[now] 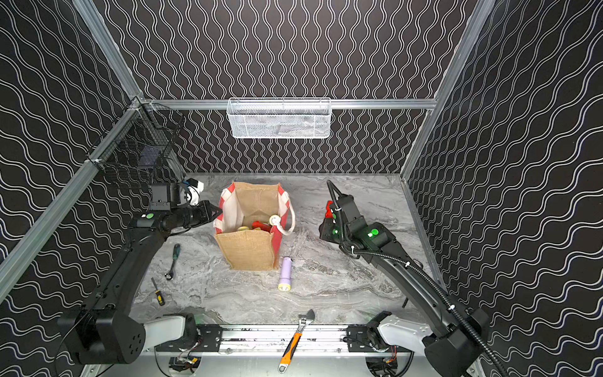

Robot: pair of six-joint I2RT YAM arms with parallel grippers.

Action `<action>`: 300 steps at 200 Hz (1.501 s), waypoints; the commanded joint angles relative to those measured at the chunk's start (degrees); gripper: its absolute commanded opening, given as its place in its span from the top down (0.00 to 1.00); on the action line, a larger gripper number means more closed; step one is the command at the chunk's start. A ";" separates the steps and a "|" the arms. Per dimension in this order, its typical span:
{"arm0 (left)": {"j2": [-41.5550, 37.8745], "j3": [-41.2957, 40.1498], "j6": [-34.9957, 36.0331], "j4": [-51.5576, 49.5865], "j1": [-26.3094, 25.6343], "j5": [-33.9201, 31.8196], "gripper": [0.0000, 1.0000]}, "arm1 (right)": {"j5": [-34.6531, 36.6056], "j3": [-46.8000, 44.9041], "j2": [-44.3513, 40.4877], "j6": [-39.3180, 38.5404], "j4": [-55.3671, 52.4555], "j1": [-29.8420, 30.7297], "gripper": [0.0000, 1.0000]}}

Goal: Put the flashlights into the tote bags
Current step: Place the flashlight in the canvas bag.

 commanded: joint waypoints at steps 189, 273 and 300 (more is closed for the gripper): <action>-0.99 -0.80 0.85 1.08 0.03 2.55 0.85 | -26.79 33.44 30.48 -1.89 13.46 2.70 0.63; -1.60 -1.44 1.43 1.54 0.03 1.71 0.85 | -28.10 40.36 39.51 0.47 12.47 9.67 0.63; -1.86 -2.08 1.12 2.14 0.01 2.37 0.85 | -27.77 40.83 41.89 2.06 13.11 11.07 0.63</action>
